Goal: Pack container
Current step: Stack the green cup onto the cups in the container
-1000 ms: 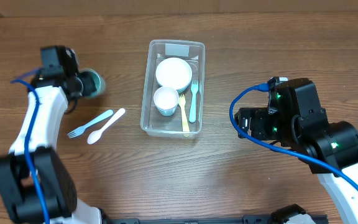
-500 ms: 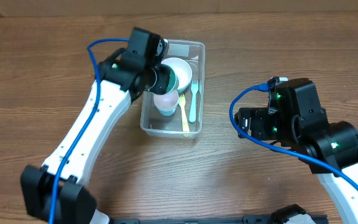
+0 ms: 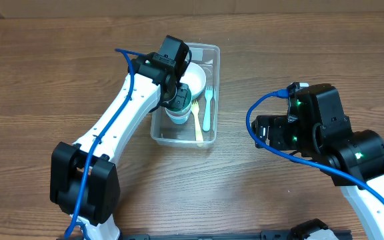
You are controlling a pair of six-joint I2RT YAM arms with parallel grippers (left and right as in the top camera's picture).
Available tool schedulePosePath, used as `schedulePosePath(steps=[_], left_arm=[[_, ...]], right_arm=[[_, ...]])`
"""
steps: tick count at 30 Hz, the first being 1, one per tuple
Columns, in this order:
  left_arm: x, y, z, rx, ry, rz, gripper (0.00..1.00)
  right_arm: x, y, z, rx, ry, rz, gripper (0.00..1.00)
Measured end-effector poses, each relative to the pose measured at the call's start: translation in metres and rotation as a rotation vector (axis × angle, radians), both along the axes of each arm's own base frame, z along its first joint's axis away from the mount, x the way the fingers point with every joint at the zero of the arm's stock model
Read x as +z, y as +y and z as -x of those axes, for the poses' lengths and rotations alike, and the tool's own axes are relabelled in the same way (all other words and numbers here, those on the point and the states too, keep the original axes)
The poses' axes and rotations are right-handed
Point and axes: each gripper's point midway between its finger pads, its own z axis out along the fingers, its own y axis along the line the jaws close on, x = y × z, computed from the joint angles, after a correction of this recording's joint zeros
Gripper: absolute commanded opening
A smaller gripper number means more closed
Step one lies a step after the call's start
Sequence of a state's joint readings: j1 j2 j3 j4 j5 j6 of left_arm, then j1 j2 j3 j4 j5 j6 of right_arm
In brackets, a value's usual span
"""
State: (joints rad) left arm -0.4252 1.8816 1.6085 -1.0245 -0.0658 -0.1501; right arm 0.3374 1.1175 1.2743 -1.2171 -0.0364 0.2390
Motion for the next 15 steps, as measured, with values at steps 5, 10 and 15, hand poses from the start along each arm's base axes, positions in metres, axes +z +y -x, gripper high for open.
schedulePosePath(steps=[5, 10, 15], left_arm=[[0.001, 0.006, -0.003, 0.011, -0.017, -0.035, 0.05], [0.001, 0.007, -0.004, 0.018, -0.020, -0.036, 0.57], [0.018, 0.004, -0.009, 0.017, -0.045, -0.022, 0.55]], right_arm=[[0.000, 0.000, 0.000, 0.000, 0.000, 0.000, 1.00], [0.000, 0.000, 0.000, 0.000, 0.000, 0.000, 1.00], [0.000, 0.000, 0.000, 0.000, 0.000, 0.000, 1.00]])
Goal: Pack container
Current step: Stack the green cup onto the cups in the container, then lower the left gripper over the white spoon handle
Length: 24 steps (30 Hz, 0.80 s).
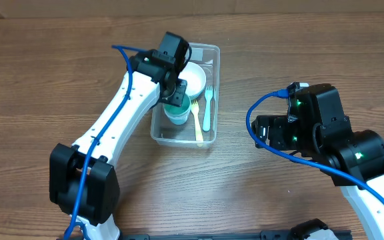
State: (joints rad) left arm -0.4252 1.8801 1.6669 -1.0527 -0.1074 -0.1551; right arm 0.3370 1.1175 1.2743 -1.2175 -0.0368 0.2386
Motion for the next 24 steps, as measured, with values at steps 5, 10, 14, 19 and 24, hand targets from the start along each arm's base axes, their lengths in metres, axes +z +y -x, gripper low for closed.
schedulePosePath(steps=[5, 10, 14, 19, 24], left_arm=[[0.086, 0.004, 0.013, 0.003, -0.147, 0.079, 0.54], [0.214, 0.076, 0.131, 0.113, -0.391, 0.129, 0.56], [0.194, 0.122, 0.181, 0.237, -0.471, 0.088, 0.56], [0.109, 0.117, 0.177, 0.259, -0.379, 0.071, 0.57], [0.062, 0.104, 0.149, 0.265, -0.381, 0.081, 0.57]], right_arm=[[0.000, 0.000, 0.000, -0.001, 0.000, 0.000, 1.00], [0.000, 0.000, 0.000, 0.000, 0.000, 0.000, 1.00], [0.000, 0.000, 0.000, 0.000, 0.001, 0.000, 1.00], [-0.001, 0.000, 0.000, 0.000, 0.002, 0.001, 1.00], [-0.001, 0.000, 0.000, -0.001, 0.003, 0.001, 1.00]])
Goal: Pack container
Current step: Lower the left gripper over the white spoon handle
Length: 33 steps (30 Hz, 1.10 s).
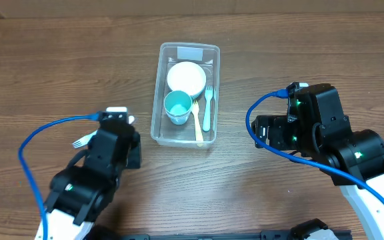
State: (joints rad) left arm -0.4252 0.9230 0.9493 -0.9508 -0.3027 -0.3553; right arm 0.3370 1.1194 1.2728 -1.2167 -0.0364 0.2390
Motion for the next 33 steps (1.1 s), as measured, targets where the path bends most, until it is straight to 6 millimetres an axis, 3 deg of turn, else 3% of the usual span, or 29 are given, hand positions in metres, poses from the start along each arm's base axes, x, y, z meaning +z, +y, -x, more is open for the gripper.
schedulePosePath(steps=[4, 9, 13, 16, 19, 22, 28, 31, 33], left_arm=[[-0.020, 0.008, -0.015, 0.010, 0.040, -0.034, 0.52], [-0.039, 0.064, -0.035, 0.194, 0.105, 0.031, 0.52], [-0.058, 0.083, -0.036, 0.264, 0.175, 0.083, 0.53], [-0.089, 0.084, -0.040, 0.278, 0.263, 0.080, 0.53], [-0.120, 0.088, -0.061, 0.291, 0.285, 0.067, 0.53], [-0.131, 0.086, -0.083, 0.272, 0.249, 0.078, 0.49], [-0.143, 0.073, -0.085, 0.211, 0.285, 0.123, 0.45], [-0.145, 0.073, -0.096, 0.185, 0.235, 0.120, 0.45], [-0.162, 0.071, -0.090, 0.178, 0.245, 0.123, 0.44]], right_arm=[[0.000, 0.000, 0.000, 0.000, 0.000, 0.000, 1.00], [0.000, 0.000, 0.000, 0.001, 0.000, 0.000, 1.00], [0.000, 0.000, 0.000, 0.000, 0.000, 0.000, 1.00], [0.000, 0.000, 0.000, 0.000, 0.000, 0.000, 1.00], [0.000, 0.000, 0.000, 0.001, 0.001, 0.000, 1.00], [0.000, 0.000, 0.000, 0.001, 0.001, 0.000, 1.00], [0.000, 0.000, 0.000, 0.000, 0.001, 0.000, 1.00], [0.000, 0.000, 0.000, 0.000, 0.001, 0.000, 1.00], [0.000, 0.000, 0.000, 0.001, 0.000, 0.000, 1.00]])
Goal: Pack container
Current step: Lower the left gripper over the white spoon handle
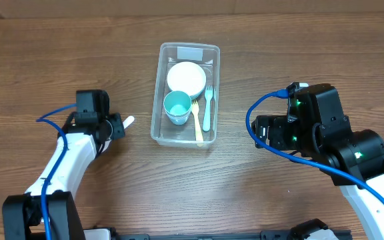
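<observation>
A clear plastic container [187,47] stands at the table's middle back. It holds a white bowl [186,77], an upright teal cup [177,107], a teal fork [207,110] and a yellow utensil [198,128]. Left of the container my left gripper [117,127] is low over a white utensil [130,121]. Only one end of that utensil pokes out past the fingers. Whether the jaws grip it is hidden by the wrist. My right gripper [261,131] hovers to the right of the container, its fingers tucked under the arm.
The wooden table [39,67] carries nothing else that shows. The left arm stretches from the lower left corner. The bulky right arm [325,133] fills the lower right.
My left arm has swung from the lower-left middle out to the left. Its gripper now covers the white utensil, whose tines showed beside the arm before. The right arm and the container's contents are unchanged.
First my left gripper was inside the container at the teal cup, and it was still there half a second later. Then the arm was back at the lower left with the cup standing in the container. Now the gripper sits over the white utensil on the table.
</observation>
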You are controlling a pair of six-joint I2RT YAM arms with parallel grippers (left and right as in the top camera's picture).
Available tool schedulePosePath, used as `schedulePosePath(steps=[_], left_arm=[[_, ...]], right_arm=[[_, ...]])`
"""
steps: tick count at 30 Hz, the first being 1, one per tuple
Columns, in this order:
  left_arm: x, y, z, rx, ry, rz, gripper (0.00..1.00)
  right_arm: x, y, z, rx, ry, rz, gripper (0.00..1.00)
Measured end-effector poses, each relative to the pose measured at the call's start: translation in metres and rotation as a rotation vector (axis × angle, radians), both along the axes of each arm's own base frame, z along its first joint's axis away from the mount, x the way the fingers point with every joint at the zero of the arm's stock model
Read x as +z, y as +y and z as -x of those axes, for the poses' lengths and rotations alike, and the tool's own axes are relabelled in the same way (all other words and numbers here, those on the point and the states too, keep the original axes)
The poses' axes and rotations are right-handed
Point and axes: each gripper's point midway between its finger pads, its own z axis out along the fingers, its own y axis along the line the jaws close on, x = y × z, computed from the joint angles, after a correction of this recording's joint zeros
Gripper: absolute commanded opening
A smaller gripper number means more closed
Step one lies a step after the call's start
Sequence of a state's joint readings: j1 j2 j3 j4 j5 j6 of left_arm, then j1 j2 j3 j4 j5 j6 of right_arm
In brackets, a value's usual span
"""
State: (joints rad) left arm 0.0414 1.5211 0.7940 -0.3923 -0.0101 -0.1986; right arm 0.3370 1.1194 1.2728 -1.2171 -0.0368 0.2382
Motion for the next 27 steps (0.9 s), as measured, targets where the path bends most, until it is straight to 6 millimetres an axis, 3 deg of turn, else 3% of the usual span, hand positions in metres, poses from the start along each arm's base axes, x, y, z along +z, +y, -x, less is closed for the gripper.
schedulePosePath(steps=[2, 12, 20, 25, 27], left_arm=[[-0.010, -0.003, 0.006, -0.008, 0.020, 0.017, 0.44], [-0.025, -0.002, 0.020, -0.027, 0.047, -0.004, 0.44], [-0.026, 0.005, 0.021, -0.067, 0.055, -0.069, 0.45], [-0.027, 0.015, 0.025, -0.076, 0.074, -0.100, 0.57], [-0.028, 0.026, 0.028, -0.055, 0.083, -0.107, 0.58]], right_arm=[[0.000, 0.000, 0.000, 0.000, 0.000, 0.000, 1.00], [0.000, 0.000, 0.000, -0.001, 0.000, 0.000, 1.00], [0.000, 0.000, 0.000, 0.000, 0.000, 0.000, 1.00], [0.000, 0.000, 0.000, -0.001, 0.000, 0.000, 1.00], [0.000, 0.000, 0.000, 0.000, 0.000, 0.000, 1.00]])
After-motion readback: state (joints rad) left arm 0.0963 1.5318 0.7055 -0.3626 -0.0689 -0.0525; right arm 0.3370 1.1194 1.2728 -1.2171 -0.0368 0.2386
